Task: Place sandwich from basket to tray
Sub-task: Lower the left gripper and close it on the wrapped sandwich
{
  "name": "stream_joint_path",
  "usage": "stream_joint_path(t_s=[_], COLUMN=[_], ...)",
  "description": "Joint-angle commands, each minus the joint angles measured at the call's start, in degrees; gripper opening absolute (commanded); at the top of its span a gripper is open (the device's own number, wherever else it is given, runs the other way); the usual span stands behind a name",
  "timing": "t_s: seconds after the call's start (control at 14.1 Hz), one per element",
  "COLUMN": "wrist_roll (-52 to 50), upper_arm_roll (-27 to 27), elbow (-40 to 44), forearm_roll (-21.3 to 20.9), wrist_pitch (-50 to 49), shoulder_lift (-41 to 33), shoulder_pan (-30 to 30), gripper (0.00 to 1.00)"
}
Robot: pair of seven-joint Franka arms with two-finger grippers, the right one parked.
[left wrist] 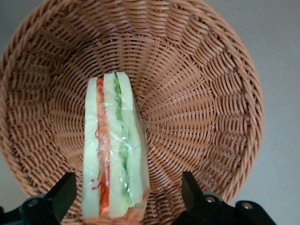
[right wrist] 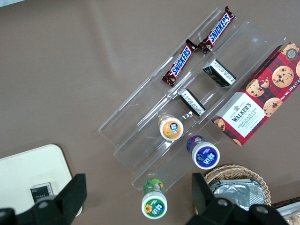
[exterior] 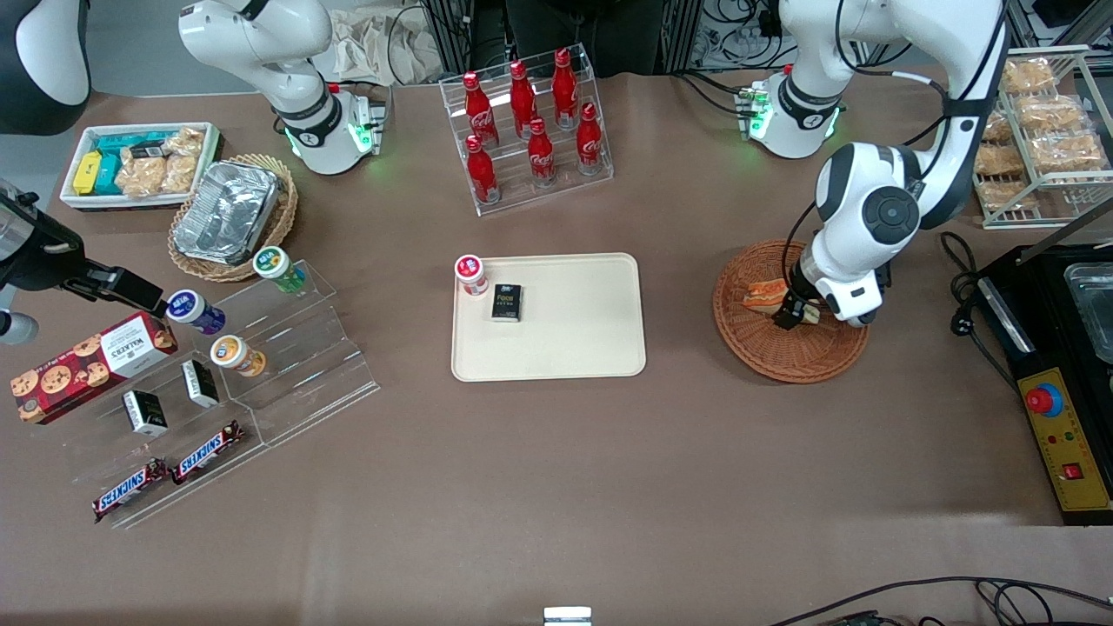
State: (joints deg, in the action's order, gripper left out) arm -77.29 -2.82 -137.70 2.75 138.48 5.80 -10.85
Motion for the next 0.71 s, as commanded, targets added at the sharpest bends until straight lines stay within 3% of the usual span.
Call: stream_joint_path(t_s=[0.0, 0.14, 0.21, 0.28, 0.35, 0.64], wrist_roll=[-1.20, -1.20, -1.20, -1.11, -0.67, 1.08], upper_arm_roll=[-0.08, 0.00, 0.00, 0.00, 0.00, 0.00], elbow=[-1.43, -3.10, -3.54, -3.80, -3.89, -3.02], forearm_roll=[-0.11, -0.20, -0.20, -0.20, -0.29, -0.29], wrist_pitch=[3.19, 5.74, 6.53, 6.97, 7.07, 5.41], shoulder_lift=[0.88, 0.88, 0.88, 0.79, 0.53, -3.41], shoulder_pan=[-0.05, -0.05, -0.05, -0.22, -0.31, -0.14], gripper=[0.83, 0.58, 0.37, 0.09, 0.00, 0.00])
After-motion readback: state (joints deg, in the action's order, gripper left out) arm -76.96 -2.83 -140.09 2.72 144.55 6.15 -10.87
